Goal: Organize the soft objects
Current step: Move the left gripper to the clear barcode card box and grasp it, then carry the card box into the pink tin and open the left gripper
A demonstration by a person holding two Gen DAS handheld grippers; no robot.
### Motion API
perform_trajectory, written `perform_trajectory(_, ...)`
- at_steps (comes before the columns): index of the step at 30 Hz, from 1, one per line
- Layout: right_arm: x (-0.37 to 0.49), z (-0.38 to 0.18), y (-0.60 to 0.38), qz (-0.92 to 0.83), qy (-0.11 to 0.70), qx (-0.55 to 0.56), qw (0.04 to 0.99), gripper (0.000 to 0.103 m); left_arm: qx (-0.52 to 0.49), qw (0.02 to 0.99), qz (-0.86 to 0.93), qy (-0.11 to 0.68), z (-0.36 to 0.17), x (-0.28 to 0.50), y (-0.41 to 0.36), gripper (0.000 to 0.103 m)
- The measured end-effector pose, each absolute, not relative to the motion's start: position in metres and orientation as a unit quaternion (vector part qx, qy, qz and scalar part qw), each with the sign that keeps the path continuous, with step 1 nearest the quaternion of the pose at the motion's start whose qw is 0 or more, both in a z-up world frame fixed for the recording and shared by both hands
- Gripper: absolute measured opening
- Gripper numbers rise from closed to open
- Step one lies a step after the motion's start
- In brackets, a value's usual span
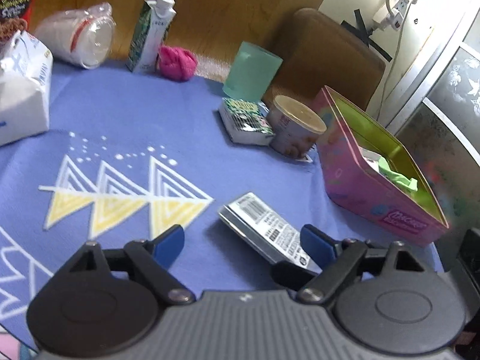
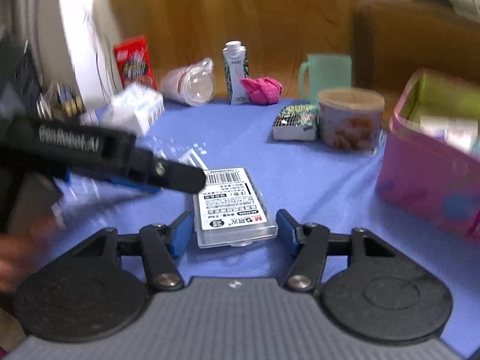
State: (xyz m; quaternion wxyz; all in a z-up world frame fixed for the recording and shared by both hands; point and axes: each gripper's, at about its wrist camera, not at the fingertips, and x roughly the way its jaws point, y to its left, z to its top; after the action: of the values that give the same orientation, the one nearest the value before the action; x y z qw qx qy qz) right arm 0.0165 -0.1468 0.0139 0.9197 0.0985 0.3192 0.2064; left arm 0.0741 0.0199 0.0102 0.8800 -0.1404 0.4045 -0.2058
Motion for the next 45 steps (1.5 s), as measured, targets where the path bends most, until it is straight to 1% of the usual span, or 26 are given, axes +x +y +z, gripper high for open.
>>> perform_trajectory(1, 0.016, 0.013, -0.152, 0.211, 0.322, 0.127, 0.914, 0.062, -0.143, 0.877, -0.209, 0.408, 0.01, 0.075, 0.016, 0.07)
perform_trajectory(2, 0.016, 0.012, -0.157, 0.215, 0.323, 0.152, 0.909, 0.062, -0.142, 0.874, -0.215, 0.412, 0.009, 0.076, 0.012, 0.05)
perform_trajectory(3, 0.014, 0.011, -0.161, 0.221, 0.322, 0.172, 0.904, 0.062, -0.145, 0.867, -0.226, 0.419, 0.008, 0.078, 0.007, 0.042)
perform_trajectory(6, 0.007, 0.011, -0.165, 0.221, 0.313, 0.189, 0.904, 0.062, -0.14, 0.869, -0.237, 0.412, 0.015, 0.079, -0.006, 0.036)
perform_trajectory(8, 0.003, 0.015, -0.168, 0.211, 0.297, 0.186, 0.912, 0.062, -0.125, 0.874, -0.25, 0.398, 0.026, 0.078, -0.018, 0.035)
perform_trajectory(16, -0.014, 0.045, -0.203, 0.128, 0.196, 0.15, 0.961, 0.062, -0.067, 0.88, -0.323, 0.342, 0.074, 0.096, -0.095, 0.035)
perform_trajectory(20, -0.02, 0.054, -0.234, 0.069, 0.161, 0.147, 0.974, 0.062, -0.04, 0.874, -0.36, 0.325, 0.087, 0.107, -0.146, 0.035)
perform_trajectory(21, -0.02, 0.054, -0.243, 0.051, 0.156, 0.147, 0.976, 0.062, -0.03, 0.872, -0.367, 0.322, 0.087, 0.112, -0.161, 0.036)
perform_trajectory(22, -0.019, 0.054, -0.251, 0.033, 0.153, 0.146, 0.977, 0.062, -0.02, 0.873, -0.368, 0.319, 0.086, 0.115, -0.175, 0.038)
perform_trajectory(24, -0.017, 0.052, -0.264, -0.01, 0.147, 0.134, 0.98, 0.062, 0.014, 0.884, -0.353, 0.307, 0.082, 0.118, -0.199, 0.056)
perform_trajectory(25, -0.014, 0.05, -0.268, -0.046, 0.146, 0.118, 0.981, 0.063, 0.037, 0.894, -0.336, 0.294, 0.079, 0.118, -0.21, 0.062)
perform_trajectory(26, -0.01, 0.045, -0.271, -0.087, 0.148, 0.098, 0.98, 0.066, 0.053, 0.9, -0.322, 0.288, 0.077, 0.116, -0.216, 0.063)
perform_trajectory(27, -0.007, 0.041, -0.275, -0.117, 0.161, 0.082, 0.977, 0.066, 0.066, 0.906, -0.307, 0.282, 0.075, 0.114, -0.218, 0.063)
perform_trajectory(31, -0.013, 0.032, -0.287, -0.133, 0.157, 0.097, 0.974, 0.066, 0.052, 0.915, -0.295, 0.27, 0.072, 0.109, -0.187, 0.067)
perform_trajectory(34, -0.013, 0.033, -0.281, -0.122, 0.155, 0.095, 0.976, 0.066, 0.032, 0.927, -0.26, 0.269, 0.069, 0.111, -0.14, 0.069)
perform_trajectory(37, -0.012, 0.042, -0.261, -0.089, 0.145, 0.078, 0.982, 0.066, 0.027, 0.938, -0.182, 0.292, 0.052, 0.12, -0.08, 0.069)
perform_trajectory(41, 0.005, 0.055, -0.221, 0.001, 0.154, 0.029, 0.988, 0.065, 0.038, 0.947, -0.068, 0.311, 0.024, 0.128, -0.006, 0.069)
perform_trajectory(45, 0.053, 0.065, -0.163, 0.104, 0.195, -0.009, 0.975, 0.065, 0.031, 0.957, -0.004, 0.288, 0.009, 0.121, 0.054, 0.07)
